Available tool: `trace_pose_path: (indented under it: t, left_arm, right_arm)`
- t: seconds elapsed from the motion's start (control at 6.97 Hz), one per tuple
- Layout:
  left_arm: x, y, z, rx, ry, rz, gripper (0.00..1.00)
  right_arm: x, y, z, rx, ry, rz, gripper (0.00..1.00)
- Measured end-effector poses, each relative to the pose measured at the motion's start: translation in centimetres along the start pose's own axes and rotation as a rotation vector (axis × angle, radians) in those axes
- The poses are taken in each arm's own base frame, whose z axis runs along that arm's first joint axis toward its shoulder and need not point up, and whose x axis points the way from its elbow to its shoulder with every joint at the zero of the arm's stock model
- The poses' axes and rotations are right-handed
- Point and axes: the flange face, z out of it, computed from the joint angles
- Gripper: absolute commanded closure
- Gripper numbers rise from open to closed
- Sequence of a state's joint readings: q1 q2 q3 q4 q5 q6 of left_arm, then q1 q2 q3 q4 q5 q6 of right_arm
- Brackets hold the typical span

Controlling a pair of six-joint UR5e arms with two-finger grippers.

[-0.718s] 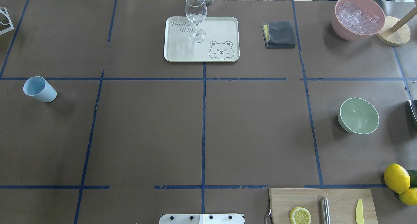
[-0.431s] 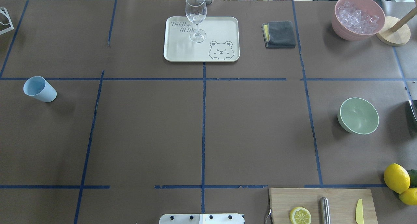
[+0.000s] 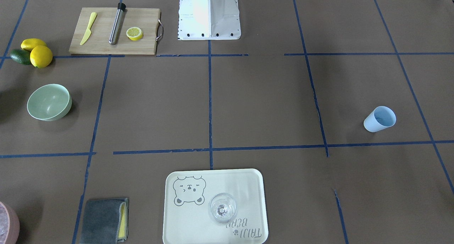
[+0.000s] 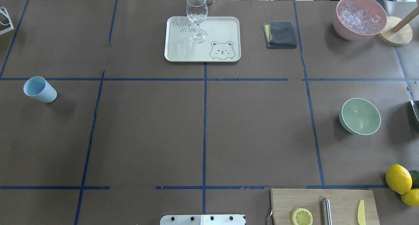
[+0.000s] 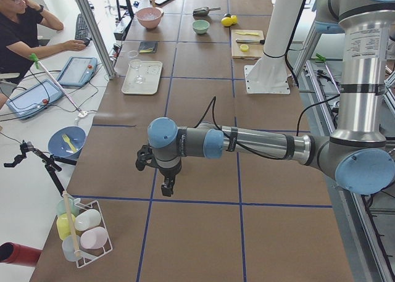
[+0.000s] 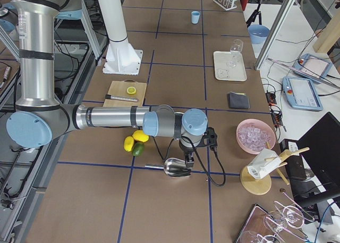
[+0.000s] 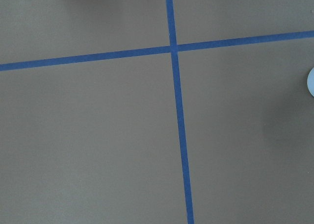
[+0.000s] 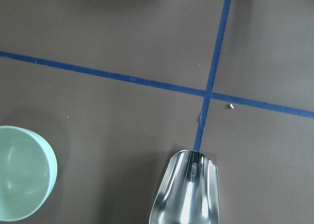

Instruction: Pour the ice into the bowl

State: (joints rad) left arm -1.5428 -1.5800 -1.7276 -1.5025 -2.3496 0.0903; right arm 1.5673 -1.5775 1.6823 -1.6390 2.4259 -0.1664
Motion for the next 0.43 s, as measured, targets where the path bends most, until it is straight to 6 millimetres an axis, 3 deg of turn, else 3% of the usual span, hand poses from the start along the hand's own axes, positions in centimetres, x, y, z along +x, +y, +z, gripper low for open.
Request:
trace_pose_path:
  t: [0.29, 0.43]
  left_arm:
    - [5.4, -5.3, -3.9, 0.084, -0.011, 0.064, 0.0]
    - [8.4, -6.9, -5.8, 0.127, -0.035, 0.111, 0.0]
  right_arm:
    - [-0.2, -1.5, 0.4, 0.029, -0.005, -0.047, 0.0]
    - [0.1, -1.3, 1.3, 0.04, -0.039, -0.061, 0.0]
